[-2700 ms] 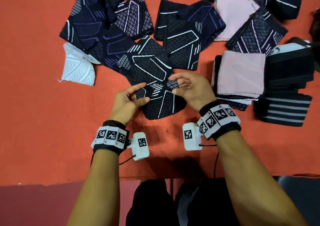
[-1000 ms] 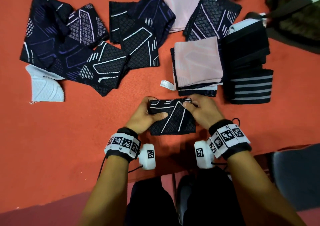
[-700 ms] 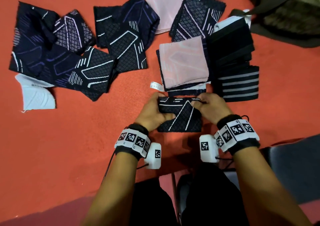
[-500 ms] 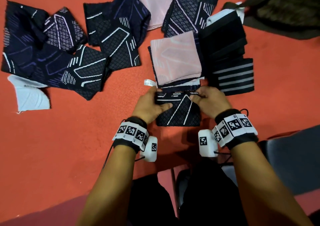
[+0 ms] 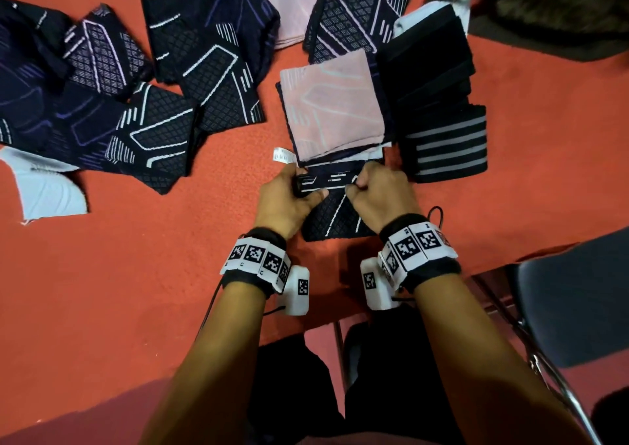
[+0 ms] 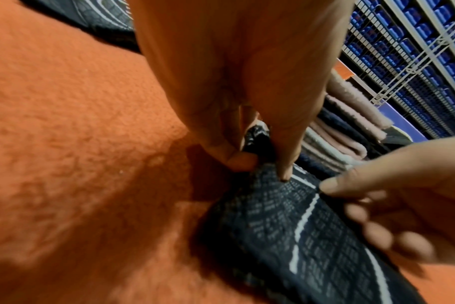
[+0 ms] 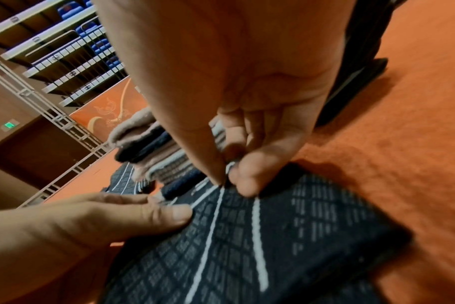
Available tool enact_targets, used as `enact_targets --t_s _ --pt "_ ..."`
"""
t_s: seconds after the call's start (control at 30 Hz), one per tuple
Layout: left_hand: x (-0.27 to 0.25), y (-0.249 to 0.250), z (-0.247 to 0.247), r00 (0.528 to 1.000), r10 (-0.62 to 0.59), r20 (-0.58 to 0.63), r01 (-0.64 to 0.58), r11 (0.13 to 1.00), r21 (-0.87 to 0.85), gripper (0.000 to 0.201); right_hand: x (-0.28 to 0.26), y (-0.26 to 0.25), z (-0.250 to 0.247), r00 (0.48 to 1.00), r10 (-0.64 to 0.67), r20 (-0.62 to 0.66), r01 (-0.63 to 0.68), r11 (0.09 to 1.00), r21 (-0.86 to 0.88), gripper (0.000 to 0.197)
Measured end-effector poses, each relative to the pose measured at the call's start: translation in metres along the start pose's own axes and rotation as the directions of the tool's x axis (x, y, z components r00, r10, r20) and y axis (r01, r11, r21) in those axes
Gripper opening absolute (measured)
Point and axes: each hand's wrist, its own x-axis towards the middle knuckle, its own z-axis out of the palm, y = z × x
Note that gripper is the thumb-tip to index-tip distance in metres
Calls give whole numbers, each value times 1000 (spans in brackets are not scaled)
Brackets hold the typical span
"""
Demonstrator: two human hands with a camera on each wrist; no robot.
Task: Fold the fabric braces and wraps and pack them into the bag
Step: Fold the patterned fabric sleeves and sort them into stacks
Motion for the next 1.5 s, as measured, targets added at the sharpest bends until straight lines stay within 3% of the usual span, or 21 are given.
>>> enact_targets --t_s 0.2,0.33,0.47,0.67,0.8,0.97,1.1,1.27,1.33,1.5 --pt "-1 -8 5 991 114 -63 -104 985 140 46 -7 -10 13 1000 19 1 -19 998 -64 16" --pt "-3 -15 -4 975 190 -115 -181 980 78 22 -13 -23 16 985 -109 134 130 979 -158 16" --pt "-5 -34 -32 969 126 -214 -134 991 -22 8 -22 -60 29 940 -245 236 293 937 -193 21" --pt "-6 -79 -89 921 -41 -386 -30 984 -176 17 -6 -137 64 857 -418 303 496 827 -263 19" --pt "-3 -109 -125 852 -105 -513 -19 973 -232 32 25 -176 79 845 -461 272 529 793 -303 24" --pt "2 -127 -158 799 -134 -586 -14 970 -242 43 42 -204 93 874 -452 179 485 838 -250 41" --pt "4 -128 -166 811 -129 -571 -48 957 -285 58 41 -208 106 893 -421 161 446 876 -182 54" --pt "18 -139 -168 852 -112 -512 -70 943 -324 77 41 -203 108 915 -395 85 398 917 -26 96" --pt "21 -143 -169 861 -107 -497 -69 944 -324 75 49 -202 110 926 -369 80 373 927 -44 92" --pt "22 -146 -170 848 -56 -526 -111 954 -279 35 60 -209 113 905 -418 80 426 891 -155 60"
